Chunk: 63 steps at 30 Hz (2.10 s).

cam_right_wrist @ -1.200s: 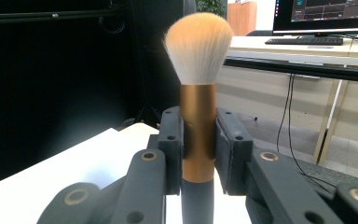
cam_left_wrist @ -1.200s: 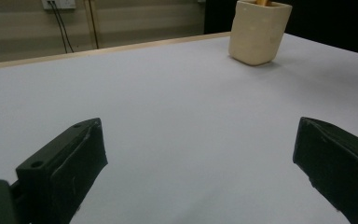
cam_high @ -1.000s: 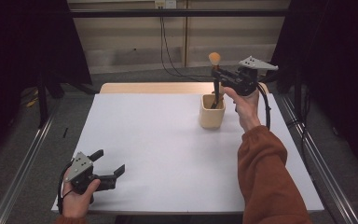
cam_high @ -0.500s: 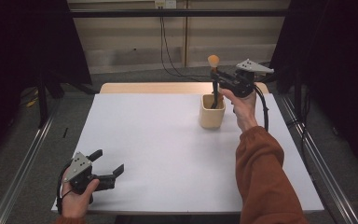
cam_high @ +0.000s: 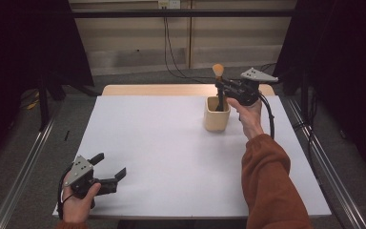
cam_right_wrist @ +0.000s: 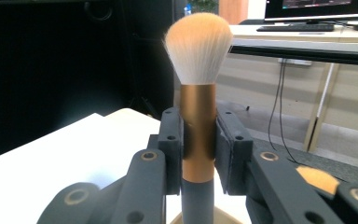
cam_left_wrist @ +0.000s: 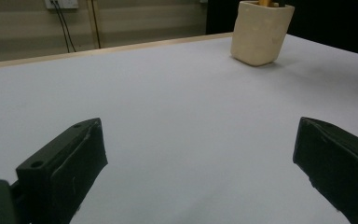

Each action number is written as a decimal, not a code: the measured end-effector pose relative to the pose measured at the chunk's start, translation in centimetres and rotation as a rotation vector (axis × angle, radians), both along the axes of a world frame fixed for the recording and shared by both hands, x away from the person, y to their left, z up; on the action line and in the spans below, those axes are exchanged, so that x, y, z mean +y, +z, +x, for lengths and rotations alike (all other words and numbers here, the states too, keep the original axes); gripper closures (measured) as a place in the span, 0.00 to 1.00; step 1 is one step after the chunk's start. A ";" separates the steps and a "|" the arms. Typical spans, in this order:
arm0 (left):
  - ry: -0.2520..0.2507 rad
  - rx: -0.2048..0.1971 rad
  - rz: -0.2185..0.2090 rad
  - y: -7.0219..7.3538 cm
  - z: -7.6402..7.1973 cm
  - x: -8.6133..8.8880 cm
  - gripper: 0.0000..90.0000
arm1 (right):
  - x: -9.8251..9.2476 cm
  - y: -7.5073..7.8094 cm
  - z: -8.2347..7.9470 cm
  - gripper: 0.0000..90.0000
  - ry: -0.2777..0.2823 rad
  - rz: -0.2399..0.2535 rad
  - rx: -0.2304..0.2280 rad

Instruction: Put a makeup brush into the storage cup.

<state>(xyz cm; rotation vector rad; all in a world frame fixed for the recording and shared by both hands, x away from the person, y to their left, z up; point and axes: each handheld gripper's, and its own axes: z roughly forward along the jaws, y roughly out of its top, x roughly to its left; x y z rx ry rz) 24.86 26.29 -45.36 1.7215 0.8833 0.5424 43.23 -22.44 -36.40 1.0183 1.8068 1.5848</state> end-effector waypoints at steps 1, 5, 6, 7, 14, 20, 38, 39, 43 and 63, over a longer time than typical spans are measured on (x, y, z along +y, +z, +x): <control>0.000 -0.001 0.000 0.0 0.0 0.0 0.03 | 0.0 -0.1 0.0 0.83 0.000 -0.003 0.003; -0.001 -0.003 0.002 0.0 0.0 0.0 0.03 | 0.1 -0.4 0.0 0.83 0.008 -0.010 0.008; -0.001 -0.002 0.001 0.0 0.0 0.0 0.03 | 0.2 -0.4 0.0 0.83 0.012 -0.014 0.006; 0.000 -0.001 0.001 0.0 0.0 0.0 0.03 | 0.2 -0.5 0.0 0.83 0.011 -0.017 0.004; 0.002 -0.001 0.001 0.0 0.0 0.0 0.03 | 0.1 -1.1 0.0 0.83 0.014 -0.022 0.016; 0.003 -0.001 0.003 0.0 0.0 0.0 0.03 | -0.3 -2.0 -0.1 0.83 0.008 -0.020 0.035; 0.003 -0.001 0.002 0.0 0.0 0.1 0.02 | -0.5 -3.5 -0.7 0.83 0.005 -0.035 0.061; 0.003 -0.001 0.001 0.1 0.0 0.0 0.03 | -0.4 -3.6 -0.7 0.83 0.005 -0.039 0.062; -0.004 -0.006 0.007 0.1 -0.1 0.0 0.03 | -0.2 -3.9 -0.9 0.83 0.005 -0.046 0.067; -0.007 -0.002 0.005 0.0 0.0 0.0 0.03 | -0.2 -4.9 -1.0 0.82 0.001 -0.056 0.112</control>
